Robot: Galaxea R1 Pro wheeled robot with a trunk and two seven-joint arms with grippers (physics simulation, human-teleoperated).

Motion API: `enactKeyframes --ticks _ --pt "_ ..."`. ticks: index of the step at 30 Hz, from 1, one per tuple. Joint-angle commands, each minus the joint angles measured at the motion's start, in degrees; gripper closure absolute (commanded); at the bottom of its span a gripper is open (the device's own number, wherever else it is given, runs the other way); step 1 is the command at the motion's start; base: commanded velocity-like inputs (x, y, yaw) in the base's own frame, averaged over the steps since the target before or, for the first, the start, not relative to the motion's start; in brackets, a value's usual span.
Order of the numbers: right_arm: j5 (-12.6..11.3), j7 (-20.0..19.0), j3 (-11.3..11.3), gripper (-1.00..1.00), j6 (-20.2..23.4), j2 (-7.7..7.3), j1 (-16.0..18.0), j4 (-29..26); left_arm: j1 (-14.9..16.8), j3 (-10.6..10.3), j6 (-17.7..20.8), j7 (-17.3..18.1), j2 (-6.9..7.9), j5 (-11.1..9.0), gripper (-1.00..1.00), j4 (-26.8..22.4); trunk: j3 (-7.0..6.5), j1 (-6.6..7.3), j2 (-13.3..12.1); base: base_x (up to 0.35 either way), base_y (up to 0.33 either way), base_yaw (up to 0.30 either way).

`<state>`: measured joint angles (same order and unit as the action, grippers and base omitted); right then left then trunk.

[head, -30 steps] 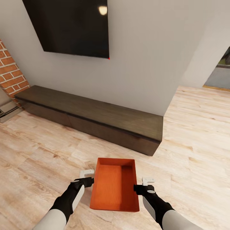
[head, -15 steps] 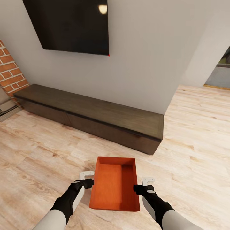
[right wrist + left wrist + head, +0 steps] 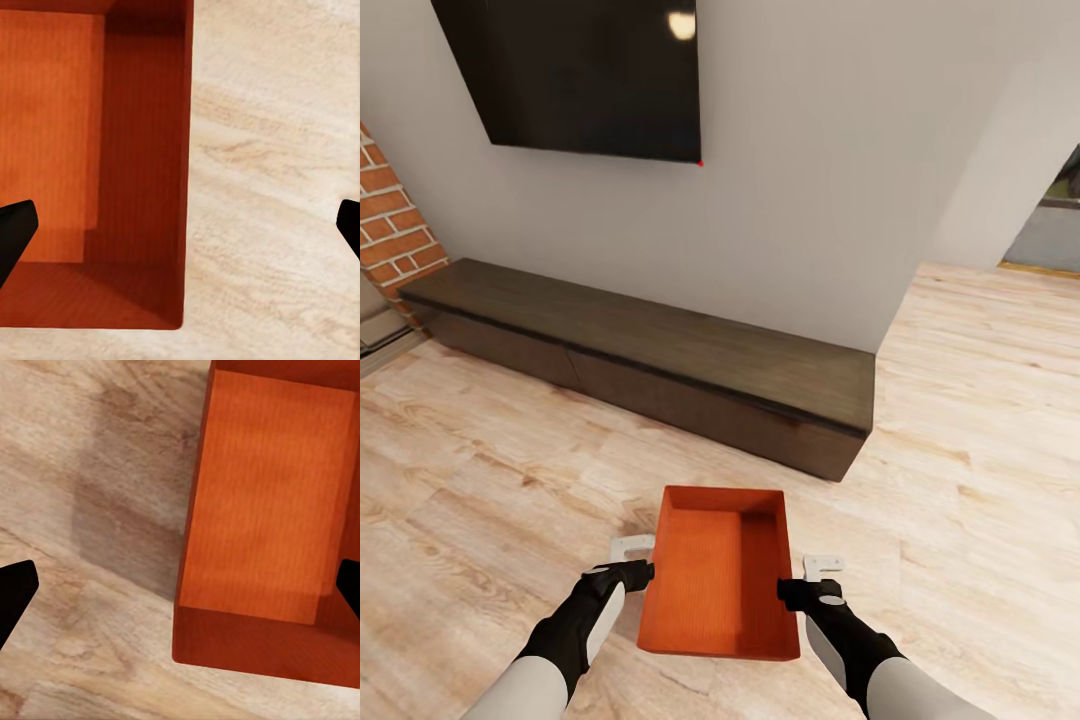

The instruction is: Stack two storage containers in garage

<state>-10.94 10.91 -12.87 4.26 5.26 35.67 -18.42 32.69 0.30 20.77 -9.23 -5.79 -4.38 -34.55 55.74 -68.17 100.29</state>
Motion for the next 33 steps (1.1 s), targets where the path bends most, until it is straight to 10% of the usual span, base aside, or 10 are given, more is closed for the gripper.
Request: enactKeyframes --ticks 1,33 --pt "-0.5 0.4 -0.5 -1.0 0.4 -0.02 0.0 -0.1 0.0 0.1 0.3 -0.3 -0.02 -0.5 -1.0 -0.1 0.22 -0.22 0.4 0.0 0.0 0.0" --pt "-0.2 0.3 -0.6 -1.0 0.3 -0.25 0.0 -0.7 -0.1 -1.2 0.3 -0.3 0.52 4.0 -1.0 0.3 1.48 -1.75 3.2 0.0 0.0 0.0"
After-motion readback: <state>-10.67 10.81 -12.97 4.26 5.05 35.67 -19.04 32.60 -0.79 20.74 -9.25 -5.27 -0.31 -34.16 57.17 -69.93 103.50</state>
